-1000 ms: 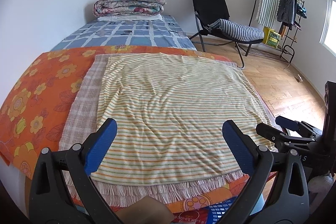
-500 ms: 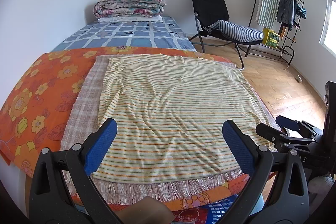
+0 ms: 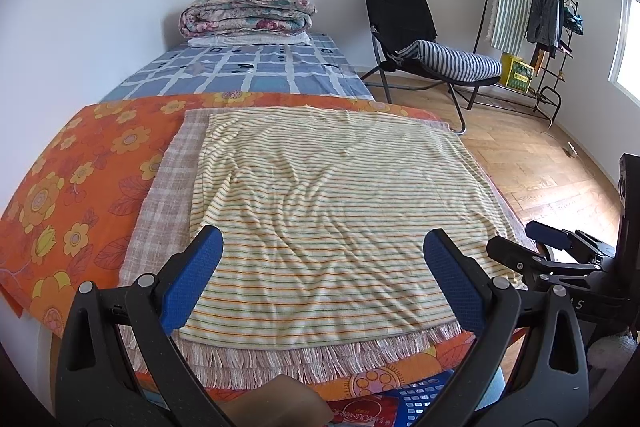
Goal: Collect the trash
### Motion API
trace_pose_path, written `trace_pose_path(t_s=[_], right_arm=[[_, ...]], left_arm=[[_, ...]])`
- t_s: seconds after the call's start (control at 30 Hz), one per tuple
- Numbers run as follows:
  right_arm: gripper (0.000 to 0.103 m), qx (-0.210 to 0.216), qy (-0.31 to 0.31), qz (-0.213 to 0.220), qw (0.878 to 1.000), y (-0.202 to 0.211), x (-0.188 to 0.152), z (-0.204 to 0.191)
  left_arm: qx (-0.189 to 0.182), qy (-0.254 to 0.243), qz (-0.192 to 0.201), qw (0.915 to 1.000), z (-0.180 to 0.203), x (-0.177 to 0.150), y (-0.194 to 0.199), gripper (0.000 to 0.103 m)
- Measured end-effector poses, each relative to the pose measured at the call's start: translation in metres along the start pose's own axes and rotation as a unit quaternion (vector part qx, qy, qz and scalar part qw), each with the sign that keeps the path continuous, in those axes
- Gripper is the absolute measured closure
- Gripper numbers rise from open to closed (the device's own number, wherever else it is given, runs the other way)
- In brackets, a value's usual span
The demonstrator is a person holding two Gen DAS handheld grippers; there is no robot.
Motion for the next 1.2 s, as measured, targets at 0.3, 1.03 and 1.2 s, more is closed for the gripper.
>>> trace_pose_path(t_s=[0.3, 1.03, 1.2], right_arm=[[0.016, 0.002, 0.003, -0.002, 1.000, -0.0005, -0.0026, -0.0040], [0.016, 0.004, 0.004, -0.005, 1.000, -0.0008, -0.0032, -0.0047], [0.016, 0.005, 0.004, -0.005, 1.000, 0.0000, -0.0048, -0.0053]], left_arm=[[-0.003, 0.000, -0.006, 1.0000, 0.0008, 0.0008, 0.0031, 0.001], [-0.003, -0.010, -0.004, 0.9999, 0.0040, -0.0017, 0.0057, 0.001], [0.001, -0.013, -0.002, 0.9999, 0.0024, -0.0031, 0.0056, 0.001]])
Point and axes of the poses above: each gripper's, at about its wrist camera, not at the fingertips, and y roughly against the way its jaws point, z to its right, x to its top, the point moved 9 cm from there along -y, roughly the way its jaws point, and after that the axes turned 15 degrees about y, right-handed, at the moved point
